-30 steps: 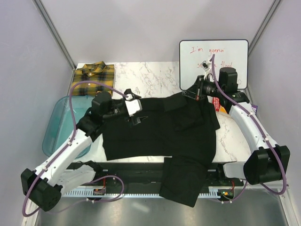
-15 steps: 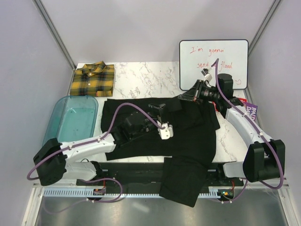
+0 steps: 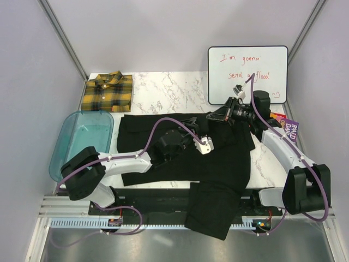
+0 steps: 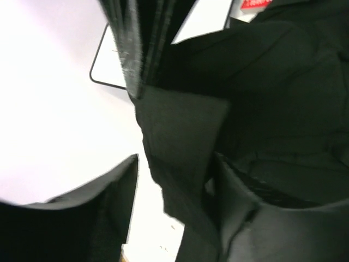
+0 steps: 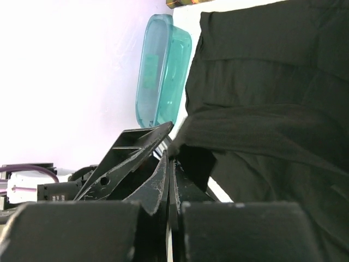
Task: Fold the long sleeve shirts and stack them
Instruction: Fold the shirt
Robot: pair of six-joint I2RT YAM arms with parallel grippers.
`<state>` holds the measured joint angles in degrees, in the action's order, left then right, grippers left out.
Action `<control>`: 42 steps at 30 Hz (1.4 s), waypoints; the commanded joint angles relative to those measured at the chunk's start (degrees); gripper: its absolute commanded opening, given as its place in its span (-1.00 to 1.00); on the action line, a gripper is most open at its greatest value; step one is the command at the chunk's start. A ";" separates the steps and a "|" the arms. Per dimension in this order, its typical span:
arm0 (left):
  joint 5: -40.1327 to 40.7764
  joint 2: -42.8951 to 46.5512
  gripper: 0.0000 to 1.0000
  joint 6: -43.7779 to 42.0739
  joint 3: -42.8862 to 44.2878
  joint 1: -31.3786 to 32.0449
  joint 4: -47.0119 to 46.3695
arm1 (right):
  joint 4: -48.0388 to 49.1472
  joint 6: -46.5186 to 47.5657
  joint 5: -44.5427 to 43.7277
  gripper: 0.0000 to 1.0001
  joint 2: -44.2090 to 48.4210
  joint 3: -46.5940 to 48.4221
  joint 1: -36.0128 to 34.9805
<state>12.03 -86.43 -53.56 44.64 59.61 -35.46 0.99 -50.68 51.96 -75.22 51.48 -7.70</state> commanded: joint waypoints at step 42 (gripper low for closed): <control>-50.08 5.33 -0.94 11.11 32.00 0.06 79.85 | -23.14 59.37 -17.86 -0.30 -25.49 21.38 8.06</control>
<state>-37.91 -75.99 -45.56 75.77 59.59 42.72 -23.97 5.34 39.22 -96.95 73.60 2.07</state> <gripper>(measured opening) 0.041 0.357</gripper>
